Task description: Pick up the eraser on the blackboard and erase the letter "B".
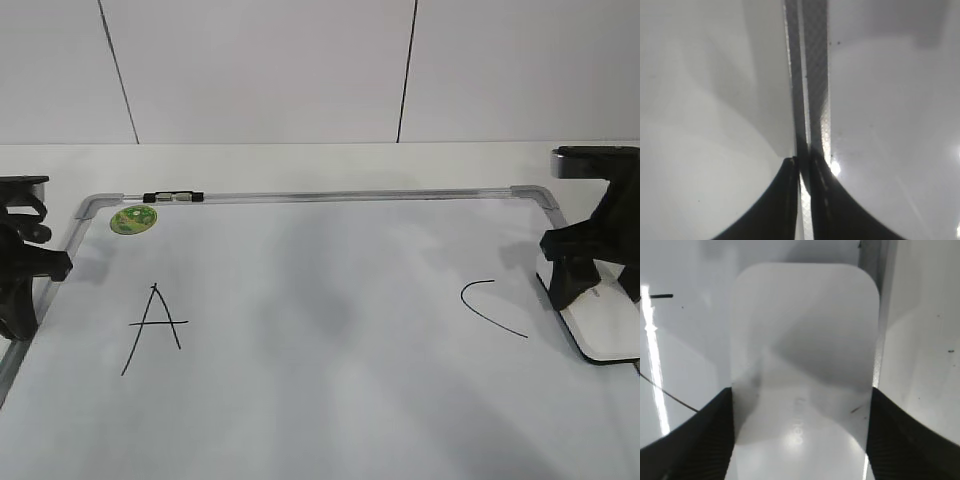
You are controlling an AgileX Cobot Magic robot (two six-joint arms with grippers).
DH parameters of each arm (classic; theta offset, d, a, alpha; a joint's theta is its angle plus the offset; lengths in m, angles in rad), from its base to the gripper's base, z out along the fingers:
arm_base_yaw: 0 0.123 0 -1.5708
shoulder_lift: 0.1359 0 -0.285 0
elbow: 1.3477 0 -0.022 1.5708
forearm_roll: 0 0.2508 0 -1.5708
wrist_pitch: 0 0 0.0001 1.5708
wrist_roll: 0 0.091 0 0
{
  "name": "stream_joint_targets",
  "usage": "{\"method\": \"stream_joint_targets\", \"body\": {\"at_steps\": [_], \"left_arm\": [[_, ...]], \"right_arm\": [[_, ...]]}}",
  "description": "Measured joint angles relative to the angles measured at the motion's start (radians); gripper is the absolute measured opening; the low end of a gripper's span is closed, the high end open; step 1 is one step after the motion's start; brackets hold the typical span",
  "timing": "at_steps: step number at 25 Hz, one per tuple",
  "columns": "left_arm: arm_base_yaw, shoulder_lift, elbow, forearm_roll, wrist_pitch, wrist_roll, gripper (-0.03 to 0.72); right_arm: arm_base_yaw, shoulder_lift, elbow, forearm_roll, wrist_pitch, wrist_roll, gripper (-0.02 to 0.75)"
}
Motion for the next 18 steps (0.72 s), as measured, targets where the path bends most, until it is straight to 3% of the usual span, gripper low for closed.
{"method": "stream_joint_targets", "body": {"at_steps": [18], "left_arm": [[0.000,0.000,0.000,-0.002,0.000,0.000,0.035]], "right_arm": [[0.000,0.009,0.000,0.002,-0.002,-0.012,0.552]]}}
